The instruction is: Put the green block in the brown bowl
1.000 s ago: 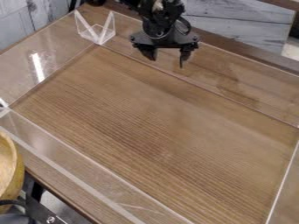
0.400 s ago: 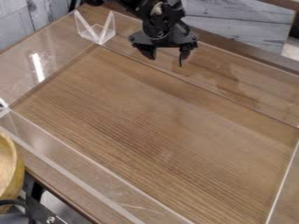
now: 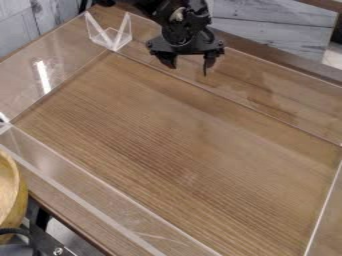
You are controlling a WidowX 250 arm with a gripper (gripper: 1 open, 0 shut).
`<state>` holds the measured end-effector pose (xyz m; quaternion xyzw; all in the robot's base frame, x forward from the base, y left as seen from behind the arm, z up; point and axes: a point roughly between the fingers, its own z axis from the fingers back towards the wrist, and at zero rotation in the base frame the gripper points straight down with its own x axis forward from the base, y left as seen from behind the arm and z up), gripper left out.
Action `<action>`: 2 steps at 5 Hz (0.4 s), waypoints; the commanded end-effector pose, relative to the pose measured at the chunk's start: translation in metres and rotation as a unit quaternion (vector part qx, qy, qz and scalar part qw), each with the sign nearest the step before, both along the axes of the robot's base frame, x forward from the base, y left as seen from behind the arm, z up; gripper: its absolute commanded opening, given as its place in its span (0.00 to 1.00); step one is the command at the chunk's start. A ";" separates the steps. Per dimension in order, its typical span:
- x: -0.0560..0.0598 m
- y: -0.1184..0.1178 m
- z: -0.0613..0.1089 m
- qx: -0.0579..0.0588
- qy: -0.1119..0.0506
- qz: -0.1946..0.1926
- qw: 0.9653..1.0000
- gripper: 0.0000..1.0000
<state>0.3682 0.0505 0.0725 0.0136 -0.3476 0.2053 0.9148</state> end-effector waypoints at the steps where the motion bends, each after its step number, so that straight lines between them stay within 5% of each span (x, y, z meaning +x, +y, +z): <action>1: 0.005 -0.001 0.011 0.002 -0.022 0.000 1.000 1.00; 2: 0.006 -0.001 0.008 0.001 -0.022 0.004 1.000 1.00</action>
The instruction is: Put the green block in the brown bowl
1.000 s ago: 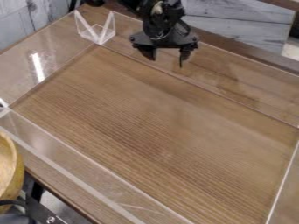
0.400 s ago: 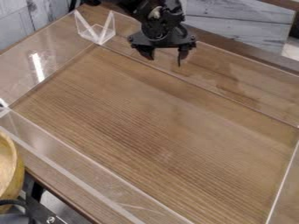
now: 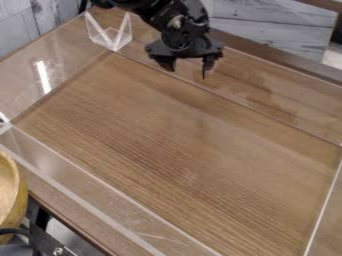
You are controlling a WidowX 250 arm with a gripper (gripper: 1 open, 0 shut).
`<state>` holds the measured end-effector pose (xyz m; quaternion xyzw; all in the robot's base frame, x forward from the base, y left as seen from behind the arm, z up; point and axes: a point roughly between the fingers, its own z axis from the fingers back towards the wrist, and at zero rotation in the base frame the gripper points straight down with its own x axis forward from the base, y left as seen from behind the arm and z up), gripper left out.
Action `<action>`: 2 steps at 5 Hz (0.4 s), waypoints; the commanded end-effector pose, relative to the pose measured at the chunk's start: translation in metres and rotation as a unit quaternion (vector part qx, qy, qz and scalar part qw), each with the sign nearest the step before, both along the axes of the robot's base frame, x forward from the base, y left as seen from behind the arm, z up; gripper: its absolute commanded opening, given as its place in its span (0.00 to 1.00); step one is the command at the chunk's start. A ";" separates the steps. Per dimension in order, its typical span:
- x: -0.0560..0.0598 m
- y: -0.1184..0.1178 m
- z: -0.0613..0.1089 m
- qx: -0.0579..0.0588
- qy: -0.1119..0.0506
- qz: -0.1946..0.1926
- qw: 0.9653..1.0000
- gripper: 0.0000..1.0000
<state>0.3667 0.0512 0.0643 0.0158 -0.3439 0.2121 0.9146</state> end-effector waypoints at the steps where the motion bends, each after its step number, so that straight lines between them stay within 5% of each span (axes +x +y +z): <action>1: 0.008 0.000 0.014 0.002 -0.025 0.000 1.000 1.00; 2: 0.008 0.000 0.012 0.001 -0.023 0.003 1.000 1.00</action>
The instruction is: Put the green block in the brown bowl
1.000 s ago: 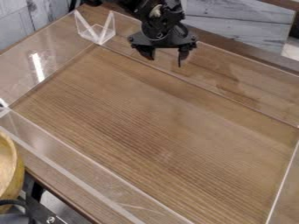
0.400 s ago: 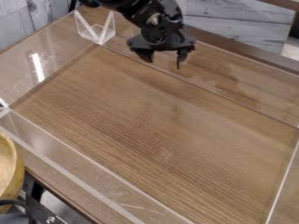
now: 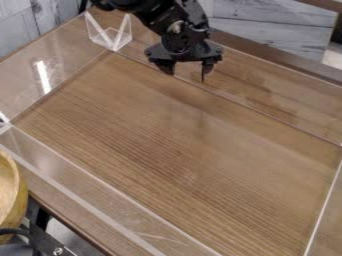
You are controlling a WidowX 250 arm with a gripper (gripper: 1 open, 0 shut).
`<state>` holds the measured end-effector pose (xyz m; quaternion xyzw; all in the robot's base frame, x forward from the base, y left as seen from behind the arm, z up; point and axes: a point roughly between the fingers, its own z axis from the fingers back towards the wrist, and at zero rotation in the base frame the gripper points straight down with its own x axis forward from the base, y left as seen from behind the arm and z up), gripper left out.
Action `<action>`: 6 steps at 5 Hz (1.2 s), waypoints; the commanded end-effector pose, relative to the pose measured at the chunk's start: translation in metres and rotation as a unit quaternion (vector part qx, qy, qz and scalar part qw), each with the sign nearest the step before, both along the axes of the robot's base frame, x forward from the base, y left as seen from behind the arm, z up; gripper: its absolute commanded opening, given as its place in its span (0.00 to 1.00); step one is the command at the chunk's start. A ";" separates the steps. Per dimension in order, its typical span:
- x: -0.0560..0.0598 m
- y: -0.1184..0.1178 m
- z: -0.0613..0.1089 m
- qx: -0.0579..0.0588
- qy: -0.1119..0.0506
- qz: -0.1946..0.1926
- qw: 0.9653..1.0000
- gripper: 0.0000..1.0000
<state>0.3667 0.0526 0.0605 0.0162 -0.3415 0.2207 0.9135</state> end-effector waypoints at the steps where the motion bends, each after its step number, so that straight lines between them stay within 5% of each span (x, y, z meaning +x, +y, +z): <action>1: 0.009 -0.001 0.013 0.004 -0.024 -0.001 1.000 1.00; 4: 0.012 0.000 0.005 0.001 -0.019 0.010 1.000 1.00; 5: 0.014 0.001 0.003 0.000 -0.016 0.012 1.000 0.00; 6: 0.012 -0.001 0.003 0.000 -0.011 0.012 1.000 0.00</action>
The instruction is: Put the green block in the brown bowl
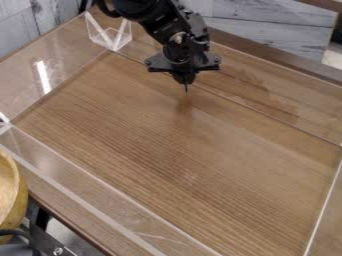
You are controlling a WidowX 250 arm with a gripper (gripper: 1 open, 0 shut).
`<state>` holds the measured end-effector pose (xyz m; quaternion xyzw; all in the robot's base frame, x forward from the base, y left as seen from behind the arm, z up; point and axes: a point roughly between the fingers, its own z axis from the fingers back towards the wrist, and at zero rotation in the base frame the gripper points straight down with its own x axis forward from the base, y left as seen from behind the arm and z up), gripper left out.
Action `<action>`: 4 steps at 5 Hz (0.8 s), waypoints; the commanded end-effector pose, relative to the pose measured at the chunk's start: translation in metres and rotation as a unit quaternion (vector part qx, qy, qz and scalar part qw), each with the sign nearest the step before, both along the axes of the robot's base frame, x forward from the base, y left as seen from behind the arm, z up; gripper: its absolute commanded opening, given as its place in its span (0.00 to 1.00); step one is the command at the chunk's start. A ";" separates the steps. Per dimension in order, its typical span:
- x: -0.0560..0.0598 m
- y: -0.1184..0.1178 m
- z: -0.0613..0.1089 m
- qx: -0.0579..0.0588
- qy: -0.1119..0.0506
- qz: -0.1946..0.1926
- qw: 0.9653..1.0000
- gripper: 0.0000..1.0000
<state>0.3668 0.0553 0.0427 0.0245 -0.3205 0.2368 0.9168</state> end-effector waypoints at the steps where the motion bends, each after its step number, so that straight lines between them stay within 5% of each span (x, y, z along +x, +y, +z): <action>1: 0.013 -0.002 0.022 0.003 -0.025 -0.005 1.000 0.00; 4: 0.014 0.001 0.024 0.005 -0.002 -0.001 1.000 0.00</action>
